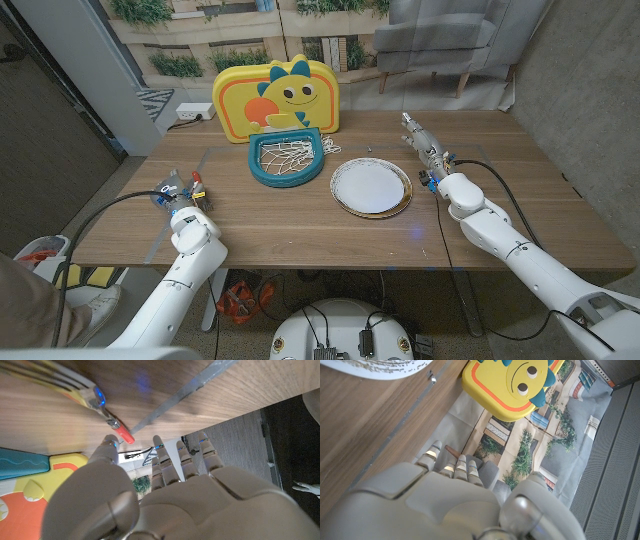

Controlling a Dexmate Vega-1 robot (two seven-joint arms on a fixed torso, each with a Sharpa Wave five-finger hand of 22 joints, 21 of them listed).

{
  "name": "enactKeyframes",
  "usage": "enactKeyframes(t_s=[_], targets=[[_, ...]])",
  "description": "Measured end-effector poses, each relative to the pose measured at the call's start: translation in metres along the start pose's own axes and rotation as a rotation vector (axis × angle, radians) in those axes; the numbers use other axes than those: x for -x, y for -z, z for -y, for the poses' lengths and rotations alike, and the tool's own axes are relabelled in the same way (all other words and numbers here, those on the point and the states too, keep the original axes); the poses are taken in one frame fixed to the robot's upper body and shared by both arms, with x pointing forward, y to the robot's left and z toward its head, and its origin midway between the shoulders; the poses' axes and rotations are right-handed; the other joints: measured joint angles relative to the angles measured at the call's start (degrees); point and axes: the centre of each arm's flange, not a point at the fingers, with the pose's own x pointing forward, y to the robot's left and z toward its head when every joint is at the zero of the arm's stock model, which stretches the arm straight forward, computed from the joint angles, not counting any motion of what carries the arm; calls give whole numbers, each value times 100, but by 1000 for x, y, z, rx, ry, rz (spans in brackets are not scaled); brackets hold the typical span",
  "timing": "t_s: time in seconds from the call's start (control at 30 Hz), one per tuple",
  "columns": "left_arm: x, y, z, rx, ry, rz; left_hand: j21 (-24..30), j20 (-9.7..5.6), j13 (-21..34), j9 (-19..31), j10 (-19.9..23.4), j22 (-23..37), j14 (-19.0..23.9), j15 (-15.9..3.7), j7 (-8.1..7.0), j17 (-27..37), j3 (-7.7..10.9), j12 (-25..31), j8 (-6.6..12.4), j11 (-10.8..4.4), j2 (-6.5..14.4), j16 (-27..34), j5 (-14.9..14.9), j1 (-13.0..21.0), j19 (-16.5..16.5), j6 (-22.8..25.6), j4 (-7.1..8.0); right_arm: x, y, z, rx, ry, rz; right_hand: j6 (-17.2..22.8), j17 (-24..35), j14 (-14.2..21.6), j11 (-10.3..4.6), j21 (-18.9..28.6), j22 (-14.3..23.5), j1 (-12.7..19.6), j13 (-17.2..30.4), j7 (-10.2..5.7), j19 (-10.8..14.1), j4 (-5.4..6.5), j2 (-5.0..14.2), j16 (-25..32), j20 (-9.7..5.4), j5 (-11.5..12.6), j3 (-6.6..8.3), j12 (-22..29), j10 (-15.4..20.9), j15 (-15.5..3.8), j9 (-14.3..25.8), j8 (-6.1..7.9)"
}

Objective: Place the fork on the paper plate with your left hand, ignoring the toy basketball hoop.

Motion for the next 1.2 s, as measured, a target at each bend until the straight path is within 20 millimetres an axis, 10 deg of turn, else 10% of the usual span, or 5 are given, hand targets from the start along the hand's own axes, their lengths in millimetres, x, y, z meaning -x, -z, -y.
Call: enactKeyframes(t_s=[1.2], targets=[[-5,-2,5,11,9,3,0,0,53,-2,0,0,0,0,-1,4,-57,-40,1,0,46,0,0,1,0,0,-8,-3,-2,-4,4,-6,-2,0,0,0,0,0,0,-24,0,0,0,0,24,0,0,0,0,0,0,0,0,0]])
